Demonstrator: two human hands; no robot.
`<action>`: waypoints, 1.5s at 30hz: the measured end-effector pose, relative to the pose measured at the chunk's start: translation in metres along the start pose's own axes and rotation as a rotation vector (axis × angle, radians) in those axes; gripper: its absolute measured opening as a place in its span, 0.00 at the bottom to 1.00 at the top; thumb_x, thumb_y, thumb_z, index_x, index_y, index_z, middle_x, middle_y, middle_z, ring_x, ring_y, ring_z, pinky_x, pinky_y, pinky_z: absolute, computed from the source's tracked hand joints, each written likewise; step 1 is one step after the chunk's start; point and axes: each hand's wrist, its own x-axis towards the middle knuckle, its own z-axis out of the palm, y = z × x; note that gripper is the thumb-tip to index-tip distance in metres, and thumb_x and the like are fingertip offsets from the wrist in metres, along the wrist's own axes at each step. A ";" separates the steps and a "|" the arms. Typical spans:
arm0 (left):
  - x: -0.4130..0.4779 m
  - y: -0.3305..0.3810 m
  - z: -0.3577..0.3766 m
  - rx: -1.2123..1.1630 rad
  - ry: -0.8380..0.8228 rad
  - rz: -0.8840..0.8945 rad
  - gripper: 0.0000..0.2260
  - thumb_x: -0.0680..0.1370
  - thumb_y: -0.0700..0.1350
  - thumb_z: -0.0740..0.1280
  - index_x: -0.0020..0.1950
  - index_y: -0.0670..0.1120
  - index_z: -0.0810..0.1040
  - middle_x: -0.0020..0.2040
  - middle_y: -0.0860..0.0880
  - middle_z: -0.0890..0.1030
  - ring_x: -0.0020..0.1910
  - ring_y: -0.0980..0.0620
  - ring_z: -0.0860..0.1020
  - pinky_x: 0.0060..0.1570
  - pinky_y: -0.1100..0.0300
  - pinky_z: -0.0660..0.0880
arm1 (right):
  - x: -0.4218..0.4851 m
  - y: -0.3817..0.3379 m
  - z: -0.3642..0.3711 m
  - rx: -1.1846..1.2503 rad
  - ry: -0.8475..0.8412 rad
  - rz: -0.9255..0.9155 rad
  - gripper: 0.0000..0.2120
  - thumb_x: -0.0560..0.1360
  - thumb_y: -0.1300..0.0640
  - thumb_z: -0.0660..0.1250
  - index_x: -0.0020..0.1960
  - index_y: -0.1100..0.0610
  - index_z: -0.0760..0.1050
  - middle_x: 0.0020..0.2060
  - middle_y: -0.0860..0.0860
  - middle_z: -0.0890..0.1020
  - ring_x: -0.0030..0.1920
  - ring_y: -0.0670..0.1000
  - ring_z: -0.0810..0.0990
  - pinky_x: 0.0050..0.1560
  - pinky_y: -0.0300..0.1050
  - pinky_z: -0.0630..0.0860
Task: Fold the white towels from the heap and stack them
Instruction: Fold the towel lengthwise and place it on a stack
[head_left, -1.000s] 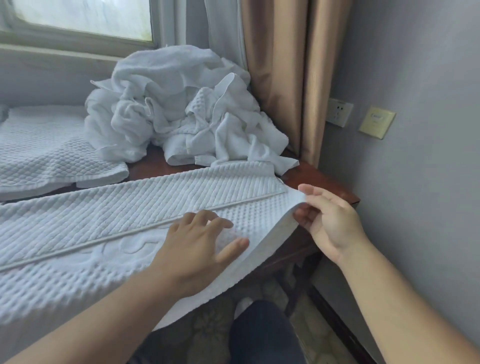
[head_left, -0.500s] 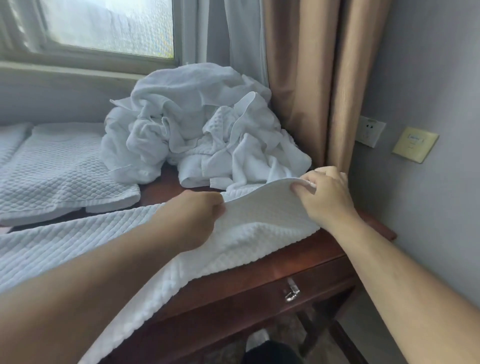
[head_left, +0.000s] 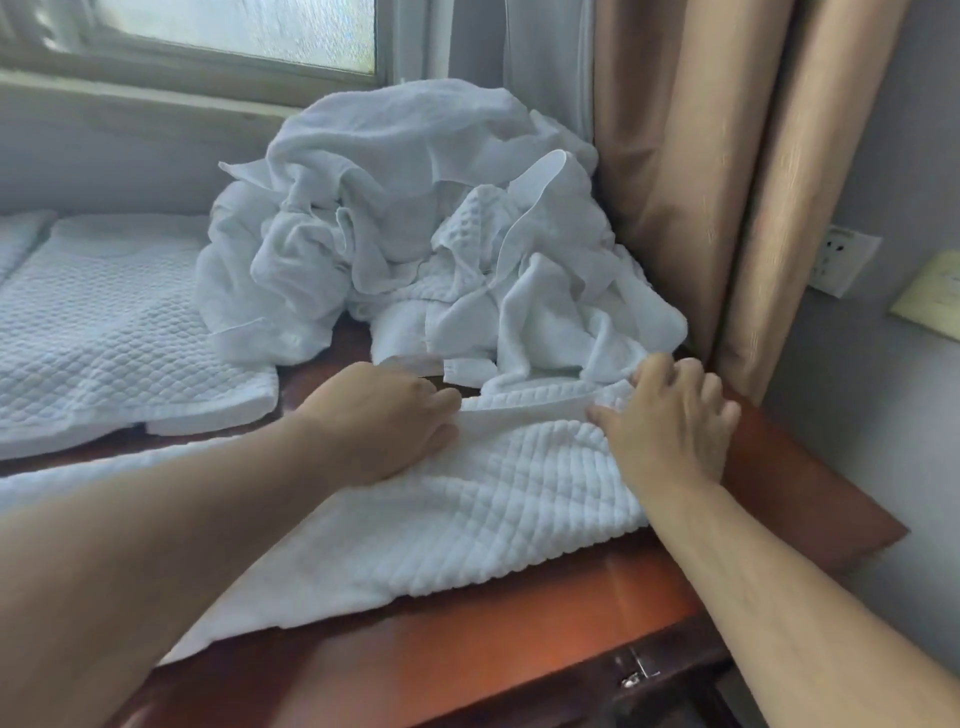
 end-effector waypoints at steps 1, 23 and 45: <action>-0.008 -0.002 0.001 -0.035 0.064 -0.042 0.15 0.83 0.60 0.51 0.54 0.52 0.72 0.42 0.56 0.73 0.36 0.52 0.70 0.35 0.54 0.71 | -0.005 -0.003 -0.002 -0.009 0.089 -0.071 0.24 0.70 0.41 0.76 0.53 0.56 0.72 0.50 0.57 0.76 0.52 0.60 0.75 0.50 0.57 0.70; -0.377 -0.087 -0.023 -0.506 -0.014 -0.983 0.16 0.85 0.57 0.54 0.69 0.62 0.74 0.74 0.56 0.69 0.74 0.54 0.61 0.73 0.52 0.57 | -0.208 -0.277 -0.079 0.730 0.141 -1.675 0.10 0.79 0.49 0.68 0.52 0.55 0.81 0.41 0.50 0.80 0.41 0.54 0.79 0.46 0.54 0.76; -0.426 -0.120 -0.025 -0.611 0.317 -0.928 0.09 0.78 0.45 0.71 0.51 0.61 0.80 0.50 0.68 0.81 0.53 0.71 0.77 0.51 0.77 0.68 | -0.158 -0.354 -0.046 0.656 -0.633 -1.048 0.21 0.74 0.27 0.55 0.56 0.42 0.68 0.49 0.42 0.76 0.46 0.43 0.75 0.42 0.39 0.67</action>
